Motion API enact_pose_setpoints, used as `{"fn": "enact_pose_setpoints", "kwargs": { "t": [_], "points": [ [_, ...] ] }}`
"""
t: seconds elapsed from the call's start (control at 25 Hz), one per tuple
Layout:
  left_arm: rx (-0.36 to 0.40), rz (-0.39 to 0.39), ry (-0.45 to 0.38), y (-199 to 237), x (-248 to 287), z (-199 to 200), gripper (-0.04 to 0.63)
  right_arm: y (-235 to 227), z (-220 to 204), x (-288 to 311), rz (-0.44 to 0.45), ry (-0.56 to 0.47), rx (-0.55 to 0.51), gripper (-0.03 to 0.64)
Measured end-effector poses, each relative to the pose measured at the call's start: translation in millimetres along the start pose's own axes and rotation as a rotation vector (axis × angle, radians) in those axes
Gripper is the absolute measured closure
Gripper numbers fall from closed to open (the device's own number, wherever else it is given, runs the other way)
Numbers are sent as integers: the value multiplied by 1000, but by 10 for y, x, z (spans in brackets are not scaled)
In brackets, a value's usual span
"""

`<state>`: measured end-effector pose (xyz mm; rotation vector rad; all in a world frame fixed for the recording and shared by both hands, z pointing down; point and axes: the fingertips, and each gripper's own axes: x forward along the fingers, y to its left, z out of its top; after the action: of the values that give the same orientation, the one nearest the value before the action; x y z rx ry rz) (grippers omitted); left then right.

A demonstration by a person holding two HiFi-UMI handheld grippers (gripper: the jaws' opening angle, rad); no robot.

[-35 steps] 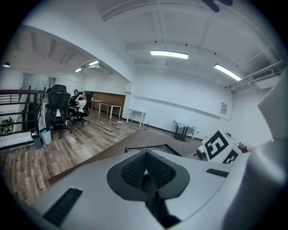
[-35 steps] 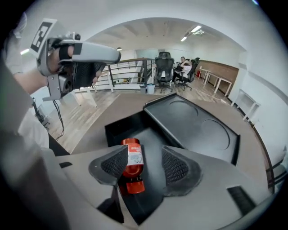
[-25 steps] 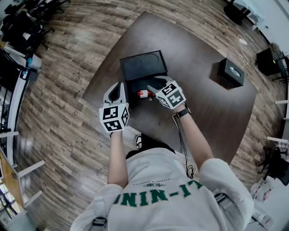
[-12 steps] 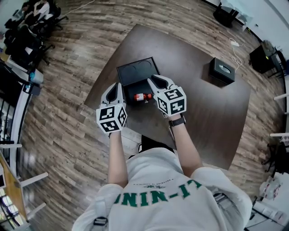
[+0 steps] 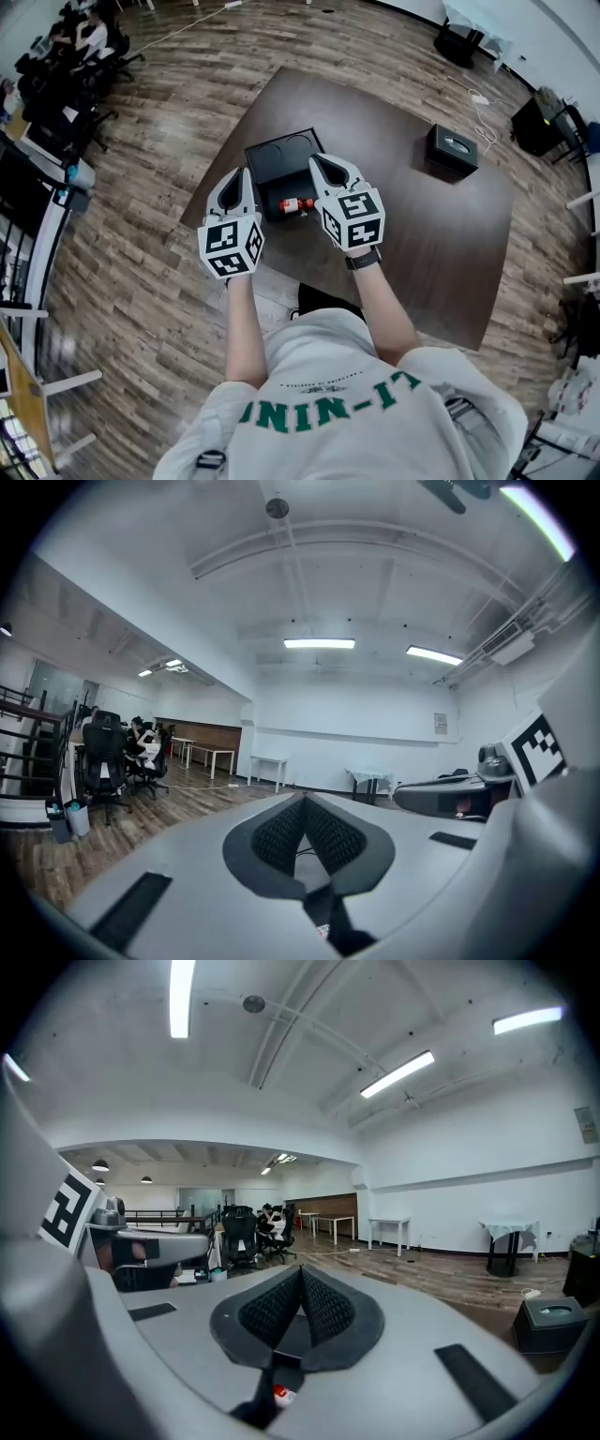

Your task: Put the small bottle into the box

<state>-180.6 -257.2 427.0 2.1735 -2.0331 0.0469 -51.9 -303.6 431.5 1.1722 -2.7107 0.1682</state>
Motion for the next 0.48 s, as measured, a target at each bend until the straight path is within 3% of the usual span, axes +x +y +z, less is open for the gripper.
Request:
{"fn": "enact_pose_setpoints", "kwargs": {
  "t": [0.48],
  "points": [
    [6, -14, -29, 16, -146, 88, 583, 141, 127, -143, -38, -39, -21, 601]
  ]
}}
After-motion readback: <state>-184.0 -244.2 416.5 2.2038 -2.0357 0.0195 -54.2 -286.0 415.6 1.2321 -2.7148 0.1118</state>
